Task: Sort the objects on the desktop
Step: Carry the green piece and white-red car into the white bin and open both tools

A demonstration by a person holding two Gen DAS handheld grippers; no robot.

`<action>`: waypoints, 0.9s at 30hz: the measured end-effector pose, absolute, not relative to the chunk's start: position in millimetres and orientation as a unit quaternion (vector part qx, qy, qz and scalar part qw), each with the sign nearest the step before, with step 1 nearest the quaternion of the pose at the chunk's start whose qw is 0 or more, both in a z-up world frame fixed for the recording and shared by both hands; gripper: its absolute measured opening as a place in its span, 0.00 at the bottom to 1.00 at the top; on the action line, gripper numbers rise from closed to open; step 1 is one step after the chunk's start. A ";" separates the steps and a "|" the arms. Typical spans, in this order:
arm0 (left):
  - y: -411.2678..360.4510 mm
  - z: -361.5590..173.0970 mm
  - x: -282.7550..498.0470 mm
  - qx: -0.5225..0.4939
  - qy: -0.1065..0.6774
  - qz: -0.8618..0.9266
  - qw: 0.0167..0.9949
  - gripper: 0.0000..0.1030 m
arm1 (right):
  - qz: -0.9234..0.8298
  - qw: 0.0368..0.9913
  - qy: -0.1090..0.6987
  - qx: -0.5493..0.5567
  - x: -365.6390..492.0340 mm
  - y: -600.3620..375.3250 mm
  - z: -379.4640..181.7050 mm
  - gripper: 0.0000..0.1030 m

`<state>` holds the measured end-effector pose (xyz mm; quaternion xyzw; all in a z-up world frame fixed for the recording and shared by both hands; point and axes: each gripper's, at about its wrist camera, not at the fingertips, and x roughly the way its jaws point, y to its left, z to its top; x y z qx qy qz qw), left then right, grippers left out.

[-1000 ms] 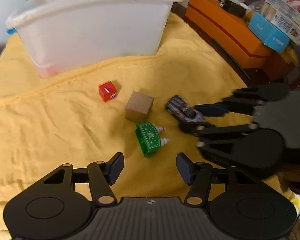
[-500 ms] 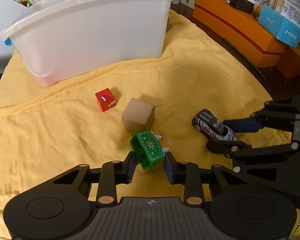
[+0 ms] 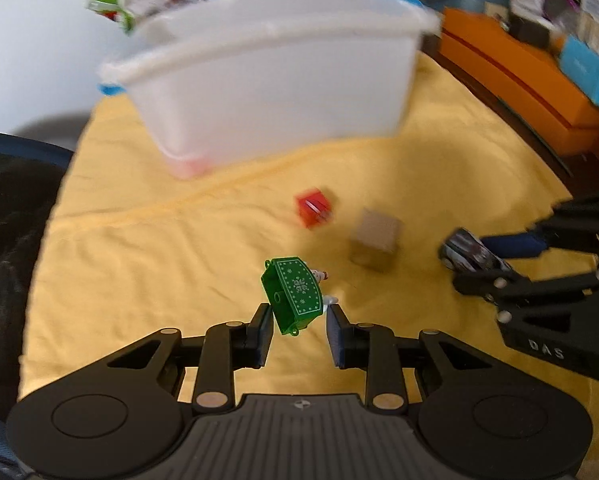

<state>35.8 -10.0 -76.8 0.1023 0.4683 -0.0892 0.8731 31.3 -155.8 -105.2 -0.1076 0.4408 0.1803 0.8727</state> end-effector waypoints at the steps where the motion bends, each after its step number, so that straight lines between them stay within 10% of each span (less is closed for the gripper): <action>1: -7.1 -69.9 38.2 0.098 0.465 -0.083 0.876 0.31 | 0.180 0.876 0.434 -0.108 32.2 -155.2 -98.7 0.32; 17: 18.0 54.3 142.6 0.013 0.361 -0.068 0.930 0.32 | 0.148 0.941 0.300 -0.052 125.9 -148.2 31.5 0.32; 27: -2.3 2.2 236.2 0.058 0.413 -0.051 0.908 0.38 | 0.095 0.914 0.393 -0.042 210.4 -148.9 -17.7 0.34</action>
